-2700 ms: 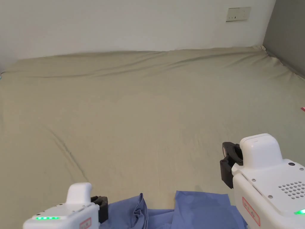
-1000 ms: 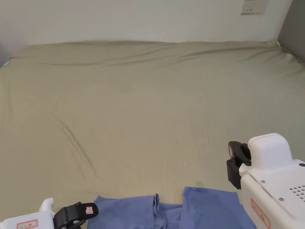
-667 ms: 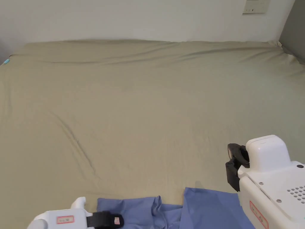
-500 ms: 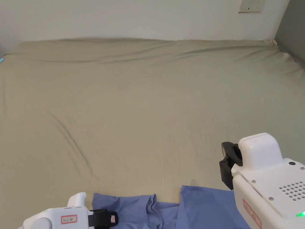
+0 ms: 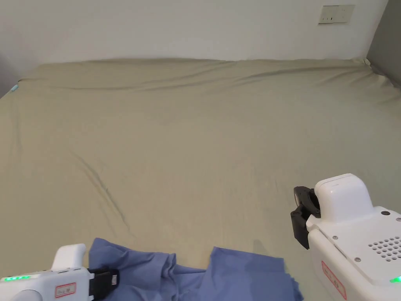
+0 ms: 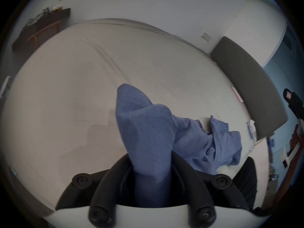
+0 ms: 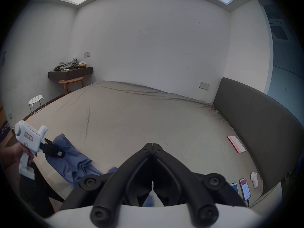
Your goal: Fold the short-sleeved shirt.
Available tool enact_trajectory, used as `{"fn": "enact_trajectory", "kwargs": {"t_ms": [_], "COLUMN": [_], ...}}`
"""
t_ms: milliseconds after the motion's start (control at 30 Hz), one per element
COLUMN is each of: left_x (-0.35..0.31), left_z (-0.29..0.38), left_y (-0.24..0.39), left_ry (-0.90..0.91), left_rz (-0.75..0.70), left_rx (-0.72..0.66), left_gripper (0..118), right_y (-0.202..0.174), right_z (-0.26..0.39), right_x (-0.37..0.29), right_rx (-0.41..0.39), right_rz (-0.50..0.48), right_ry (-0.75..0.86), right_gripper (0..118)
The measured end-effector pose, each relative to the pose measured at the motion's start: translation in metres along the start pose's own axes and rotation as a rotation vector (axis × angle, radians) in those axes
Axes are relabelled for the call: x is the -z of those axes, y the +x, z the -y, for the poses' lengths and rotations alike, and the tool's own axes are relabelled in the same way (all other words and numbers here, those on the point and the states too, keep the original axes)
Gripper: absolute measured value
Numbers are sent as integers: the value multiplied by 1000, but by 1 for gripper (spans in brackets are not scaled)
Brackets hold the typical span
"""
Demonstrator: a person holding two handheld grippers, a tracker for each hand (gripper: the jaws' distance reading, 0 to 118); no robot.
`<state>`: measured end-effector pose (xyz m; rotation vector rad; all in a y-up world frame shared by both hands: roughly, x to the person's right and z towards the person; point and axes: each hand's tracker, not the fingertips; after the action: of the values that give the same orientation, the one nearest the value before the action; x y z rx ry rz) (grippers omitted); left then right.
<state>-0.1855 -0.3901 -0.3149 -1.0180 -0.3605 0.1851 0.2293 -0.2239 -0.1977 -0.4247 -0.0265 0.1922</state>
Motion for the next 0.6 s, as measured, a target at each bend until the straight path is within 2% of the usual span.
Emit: {"fn": "enact_trajectory", "kwargs": {"t_ms": [133,267,333,467,600], "left_x": [-29,-57,-62,-62,-44], "left_z": [-10,-24,-31,-43,-44], "left_y": [-22,-21,-9,26,72], "left_ry": [9,22,10,1,-19], "left_rz": [-234,-385,-400,-364,-334], "left_rx": [77,116,148,115,246], "left_gripper": [13,13,13,13,13], "right_y": [-3,-4,-5,-5,0], "right_z": [-2,-5,-5,-6,-6], "right_x": [1,0,1,2,0], "right_rx": [-8,-12,-13,-14,15], "right_rz": [-10,-14,-15,-22,-19], "right_ry": [4,10,10,8,12], "right_gripper": [0,0,0,0,0]}}
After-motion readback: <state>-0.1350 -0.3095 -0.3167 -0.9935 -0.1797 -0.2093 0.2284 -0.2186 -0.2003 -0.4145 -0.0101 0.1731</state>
